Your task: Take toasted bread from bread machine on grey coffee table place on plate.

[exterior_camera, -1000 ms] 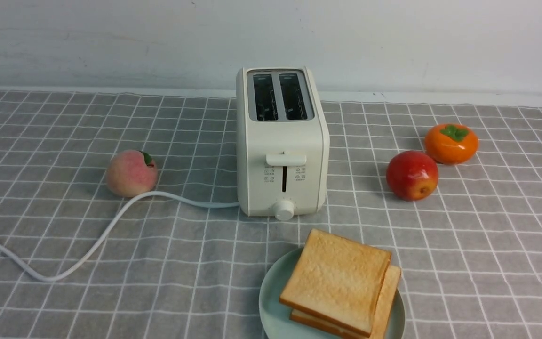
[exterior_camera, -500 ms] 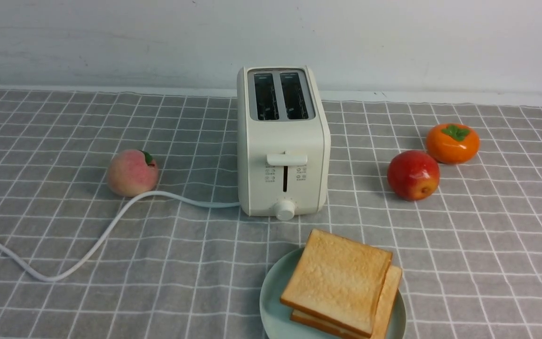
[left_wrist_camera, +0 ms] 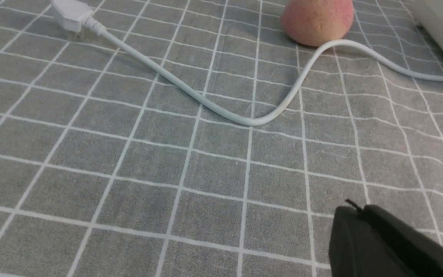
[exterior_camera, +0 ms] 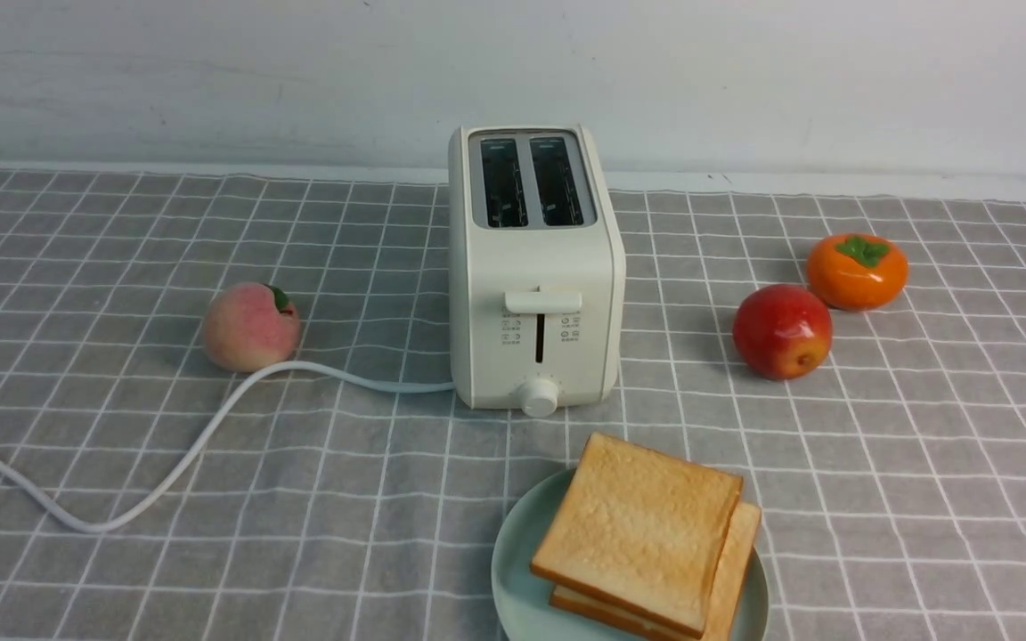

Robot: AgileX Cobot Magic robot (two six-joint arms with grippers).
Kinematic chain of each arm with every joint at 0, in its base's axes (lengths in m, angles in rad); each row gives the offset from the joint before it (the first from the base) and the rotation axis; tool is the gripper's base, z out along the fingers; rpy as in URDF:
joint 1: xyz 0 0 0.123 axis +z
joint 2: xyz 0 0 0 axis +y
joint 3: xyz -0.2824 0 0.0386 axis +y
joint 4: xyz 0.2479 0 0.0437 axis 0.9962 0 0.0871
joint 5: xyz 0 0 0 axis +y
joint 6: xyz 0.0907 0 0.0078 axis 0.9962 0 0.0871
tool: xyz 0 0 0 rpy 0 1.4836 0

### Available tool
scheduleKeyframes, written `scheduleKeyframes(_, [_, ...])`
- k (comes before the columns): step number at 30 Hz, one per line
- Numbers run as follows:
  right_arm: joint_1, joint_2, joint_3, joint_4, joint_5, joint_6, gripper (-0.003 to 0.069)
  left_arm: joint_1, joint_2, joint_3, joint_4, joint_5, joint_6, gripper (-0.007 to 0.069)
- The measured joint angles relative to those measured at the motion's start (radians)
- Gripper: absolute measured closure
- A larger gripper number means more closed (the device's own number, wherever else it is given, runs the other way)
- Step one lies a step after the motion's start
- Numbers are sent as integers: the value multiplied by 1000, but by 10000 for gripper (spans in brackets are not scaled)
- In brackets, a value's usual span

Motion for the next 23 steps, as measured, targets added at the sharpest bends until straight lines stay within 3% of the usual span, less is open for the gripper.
scheduleKeyframes(4, [88,0,0,-89,-10,48,664,0,0,0,0,0,0,613])
scheduleKeyframes(9, [123,0,0,-259,5,308,664,0,0,0,0,1,0,607])
scheduleKeyframes(12, [123,0,-4,-360,22,401,664,0,0,0,0,0,0,607])
scheduleKeyframes(18, [123,0,-5,-419,31,445,664,0,0,0,0,0,0,603])
scheduleKeyframes(23, [123,0,-5,-392,32,388,664,0,0,0,0,0,0,596])
